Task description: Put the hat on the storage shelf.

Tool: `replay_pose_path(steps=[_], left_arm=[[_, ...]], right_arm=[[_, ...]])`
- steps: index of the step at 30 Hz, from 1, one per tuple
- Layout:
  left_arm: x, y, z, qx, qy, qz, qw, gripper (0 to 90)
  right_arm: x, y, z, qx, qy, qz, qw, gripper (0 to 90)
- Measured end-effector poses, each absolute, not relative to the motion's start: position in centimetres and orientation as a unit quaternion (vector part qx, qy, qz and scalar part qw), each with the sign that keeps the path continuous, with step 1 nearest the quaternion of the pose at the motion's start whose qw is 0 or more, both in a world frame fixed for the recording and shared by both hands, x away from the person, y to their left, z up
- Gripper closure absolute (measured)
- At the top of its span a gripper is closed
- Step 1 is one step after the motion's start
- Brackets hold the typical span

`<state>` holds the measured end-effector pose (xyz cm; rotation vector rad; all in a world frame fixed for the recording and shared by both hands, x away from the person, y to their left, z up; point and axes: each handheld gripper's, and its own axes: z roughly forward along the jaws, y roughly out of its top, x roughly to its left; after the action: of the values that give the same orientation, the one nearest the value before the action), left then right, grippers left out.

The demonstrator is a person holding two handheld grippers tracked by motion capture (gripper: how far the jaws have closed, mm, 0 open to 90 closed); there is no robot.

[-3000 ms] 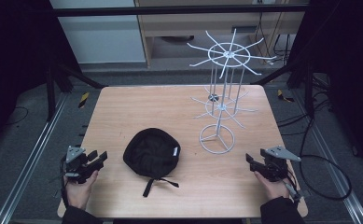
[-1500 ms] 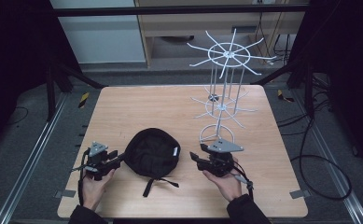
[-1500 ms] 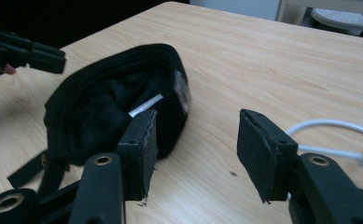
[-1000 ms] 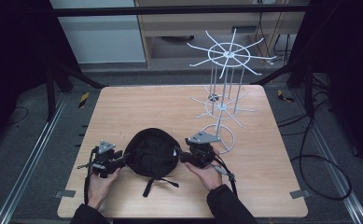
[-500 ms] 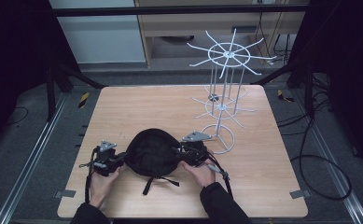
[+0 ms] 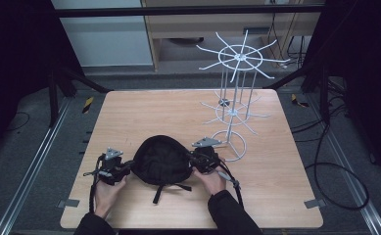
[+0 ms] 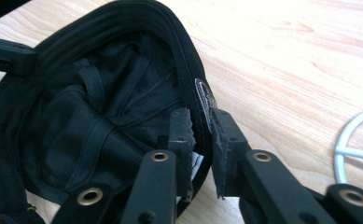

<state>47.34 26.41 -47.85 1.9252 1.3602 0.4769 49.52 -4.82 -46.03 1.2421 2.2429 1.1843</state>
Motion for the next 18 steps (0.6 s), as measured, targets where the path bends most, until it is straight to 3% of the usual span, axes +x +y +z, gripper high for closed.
replay_pose_path(steps=[18], left_arm=[[47.7, 25.7, -47.9, 0.733, 0.53, 0.188, 0.383, 84.8]], right_arm=[[46.5, -4.1, -42.7, 0.301, 0.773, 0.527, 0.182, 84.2]])
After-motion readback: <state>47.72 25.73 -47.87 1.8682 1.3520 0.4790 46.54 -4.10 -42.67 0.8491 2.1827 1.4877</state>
